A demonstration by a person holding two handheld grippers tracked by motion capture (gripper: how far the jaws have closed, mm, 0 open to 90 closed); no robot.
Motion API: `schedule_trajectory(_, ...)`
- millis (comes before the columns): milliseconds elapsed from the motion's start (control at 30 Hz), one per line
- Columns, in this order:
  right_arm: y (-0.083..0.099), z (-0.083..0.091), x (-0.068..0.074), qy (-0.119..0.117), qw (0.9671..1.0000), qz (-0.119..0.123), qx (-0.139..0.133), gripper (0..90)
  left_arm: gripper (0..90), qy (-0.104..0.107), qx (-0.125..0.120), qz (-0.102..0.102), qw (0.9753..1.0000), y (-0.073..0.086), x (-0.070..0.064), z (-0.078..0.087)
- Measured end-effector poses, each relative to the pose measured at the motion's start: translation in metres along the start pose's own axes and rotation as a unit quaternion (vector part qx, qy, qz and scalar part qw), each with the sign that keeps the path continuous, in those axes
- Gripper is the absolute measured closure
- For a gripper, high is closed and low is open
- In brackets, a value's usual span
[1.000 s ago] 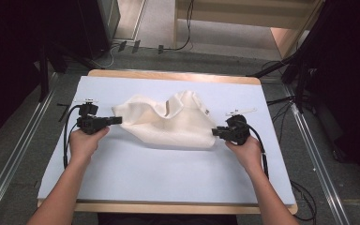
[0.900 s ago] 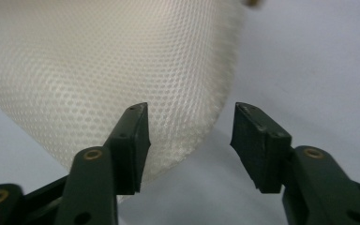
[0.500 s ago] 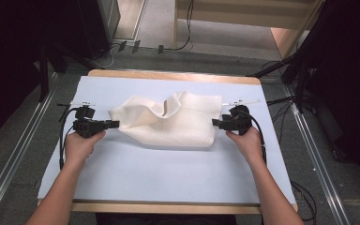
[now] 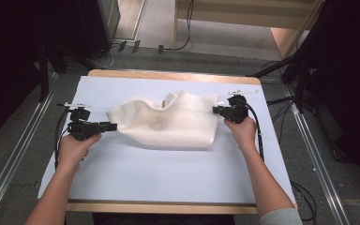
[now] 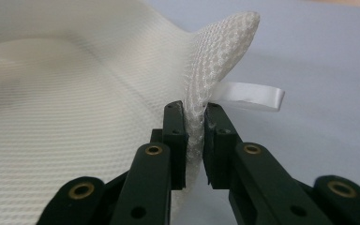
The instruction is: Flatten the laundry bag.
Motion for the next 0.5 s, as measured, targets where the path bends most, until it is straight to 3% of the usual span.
schedule_trajectory(200, -0.001, 0.025, 0.040, -0.028, 0.9980, 0.056, -0.010, 83.2, 48.0, -0.019, -0.011, -0.010, 0.9997, -0.006, -0.005, 0.025)
schedule_trajectory(400, 0.011, 0.043, 0.087, -0.063, 0.9920, 0.108, -0.020, 82.9, 47.7, -0.020, -0.008, -0.026, 0.9994, -0.009, -0.017, 0.027)
schedule_trajectory(500, 0.022, 0.046, 0.103, -0.071, 0.9894, 0.126, -0.015, 82.5, 47.3, -0.019, -0.004, -0.034, 0.9993, -0.010, -0.025, 0.026)
Point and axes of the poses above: each handheld gripper's, and its own axes: z roughly backward along the jaws, y roughly out of its underside, x roughly to its left, the point moved 9 cm from there along -z, roughly forward along the jaws, and after that the axes turned 5 degrees about y, right-handed, at the moved point
